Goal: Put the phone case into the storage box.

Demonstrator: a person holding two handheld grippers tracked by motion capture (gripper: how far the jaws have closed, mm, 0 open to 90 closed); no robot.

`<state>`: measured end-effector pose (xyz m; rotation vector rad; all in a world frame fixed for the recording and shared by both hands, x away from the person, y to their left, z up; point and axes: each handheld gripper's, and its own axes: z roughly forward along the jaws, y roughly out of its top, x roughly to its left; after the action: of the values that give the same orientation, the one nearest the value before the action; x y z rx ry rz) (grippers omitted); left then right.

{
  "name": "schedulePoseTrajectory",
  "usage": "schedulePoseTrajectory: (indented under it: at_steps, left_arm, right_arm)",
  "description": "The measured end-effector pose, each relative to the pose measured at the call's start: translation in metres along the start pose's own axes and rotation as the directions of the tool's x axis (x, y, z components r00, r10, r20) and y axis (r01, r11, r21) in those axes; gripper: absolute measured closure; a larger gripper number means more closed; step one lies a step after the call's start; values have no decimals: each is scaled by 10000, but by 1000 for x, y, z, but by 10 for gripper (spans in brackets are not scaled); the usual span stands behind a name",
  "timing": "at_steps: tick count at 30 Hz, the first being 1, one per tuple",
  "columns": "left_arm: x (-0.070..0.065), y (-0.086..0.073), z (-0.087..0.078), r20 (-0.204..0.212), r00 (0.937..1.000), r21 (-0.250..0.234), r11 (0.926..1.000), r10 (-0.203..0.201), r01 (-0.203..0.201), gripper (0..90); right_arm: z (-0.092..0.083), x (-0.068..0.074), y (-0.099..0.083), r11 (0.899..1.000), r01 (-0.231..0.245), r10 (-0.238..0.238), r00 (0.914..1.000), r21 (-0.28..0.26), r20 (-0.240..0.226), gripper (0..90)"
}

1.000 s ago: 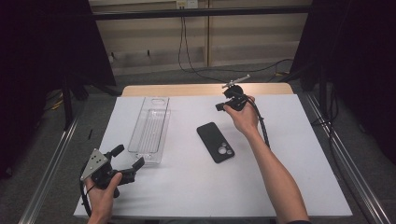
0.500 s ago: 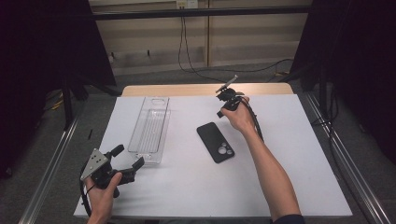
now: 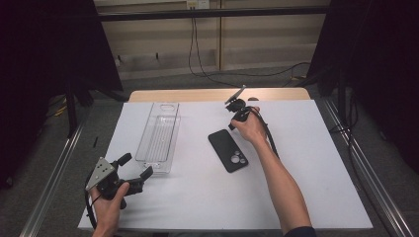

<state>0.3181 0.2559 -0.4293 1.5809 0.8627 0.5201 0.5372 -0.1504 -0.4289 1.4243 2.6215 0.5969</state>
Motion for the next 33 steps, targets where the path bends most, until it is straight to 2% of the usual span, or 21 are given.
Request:
schedulePoseTrajectory:
  at_steps: [3, 8, 13, 15, 17, 19, 21, 23, 24, 31, 33]
  left_arm:
    - [0, 0, 0, 0, 10000, -14, 10000, -40, 40, 34]
    - [0, 0, 0, 26, 10000, 26, 10000, 52, -52, 34]
    - [0, 0, 1, 23, 10000, 29, 10000, 23, -23, 34]
    - [0, 0, 1, 10, 10000, 42, 10000, 21, -21, 34]
    - [0, -1, 2, 15, 10000, 76, 10000, 45, -45, 34]
    - [-1, -1, 2, 49, 10000, 84, 10000, 46, -46, 34]
    - [-1, 0, 2, 39, 10000, 60, 10000, 70, -70, 34]
    - [0, -1, 2, 26, 10000, 89, 9999, 90, -90, 34]
    - [0, -1, 2, 36, 9999, 108, 9999, 99, -99, 34]
    - [0, -1, 2, 33, 9999, 97, 9999, 105, -105, 34]
    - [-1, -1, 2, -79, 9999, 96, 9999, 140, -140, 34]
  right_arm:
    - [5, 2, 0, 9998, 39, -43, 9998, 210, 200, 900]
    - [5, 4, 0, 9997, 101, -108, 9994, 230, 318, 900]
    - [6, 10, 2, 9990, 382, -391, 9981, 211, 479, 900]
    - [7, 12, 2, 9990, 431, -433, 9988, 84, 229, 900]
    - [8, 16, 3, 9985, 537, -542, 9978, 138, 394, 900]
    - [9, 20, 5, 9975, 696, -700, 9972, 141, 267, 900]
    - [9, 25, 6, 9957, 912, -919, 9947, 181, 451, 900]
    - [10, 27, 7, 9957, 922, -924, 9955, 114, 190, 900]
    - [10, 28, 7, 9948, 1012, -1015, 9946, 138, 236, 900]
    - [11, 32, 8, 9950, 990, -993, 9944, 93, 349, 900]
    - [11, 33, 8, 9947, 1026, -1026, 9942, 37, 308, 900]
